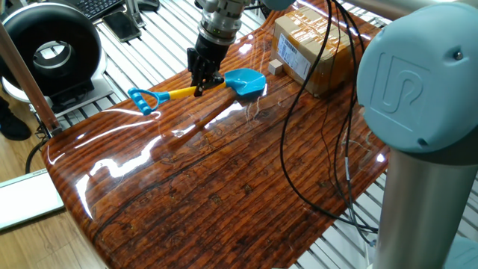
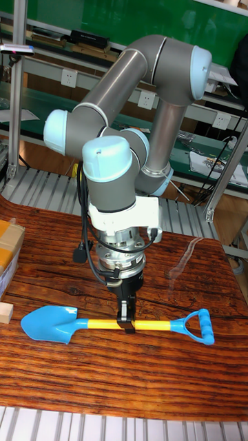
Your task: Use a shovel to scoop up an object
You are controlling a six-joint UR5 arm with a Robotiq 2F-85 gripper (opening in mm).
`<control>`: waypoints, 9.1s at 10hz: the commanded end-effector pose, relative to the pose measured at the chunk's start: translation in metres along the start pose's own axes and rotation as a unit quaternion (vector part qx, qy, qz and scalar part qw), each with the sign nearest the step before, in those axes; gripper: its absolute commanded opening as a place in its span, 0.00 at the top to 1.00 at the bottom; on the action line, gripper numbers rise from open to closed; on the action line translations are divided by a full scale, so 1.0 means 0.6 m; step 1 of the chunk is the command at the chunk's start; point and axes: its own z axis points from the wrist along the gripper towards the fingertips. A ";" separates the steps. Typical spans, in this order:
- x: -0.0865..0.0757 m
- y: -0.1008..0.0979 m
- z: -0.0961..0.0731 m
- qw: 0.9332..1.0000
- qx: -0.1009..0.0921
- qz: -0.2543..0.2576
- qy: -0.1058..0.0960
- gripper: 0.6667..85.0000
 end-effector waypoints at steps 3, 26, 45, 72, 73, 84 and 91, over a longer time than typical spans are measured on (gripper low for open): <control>0.016 0.008 -0.013 1.000 -0.004 -0.006 -0.006 1.00; 0.068 0.002 -0.013 1.000 0.014 0.003 -0.003 1.00; 0.066 -0.001 -0.014 1.000 0.018 0.000 -0.005 1.00; 0.084 -0.010 -0.014 0.999 0.028 0.002 0.015 1.00; 0.085 -0.010 -0.014 0.999 0.028 0.002 0.016 1.00; 0.084 -0.007 -0.014 1.000 0.025 0.000 0.015 1.00; 0.096 -0.027 -0.016 0.998 0.048 0.022 0.028 0.79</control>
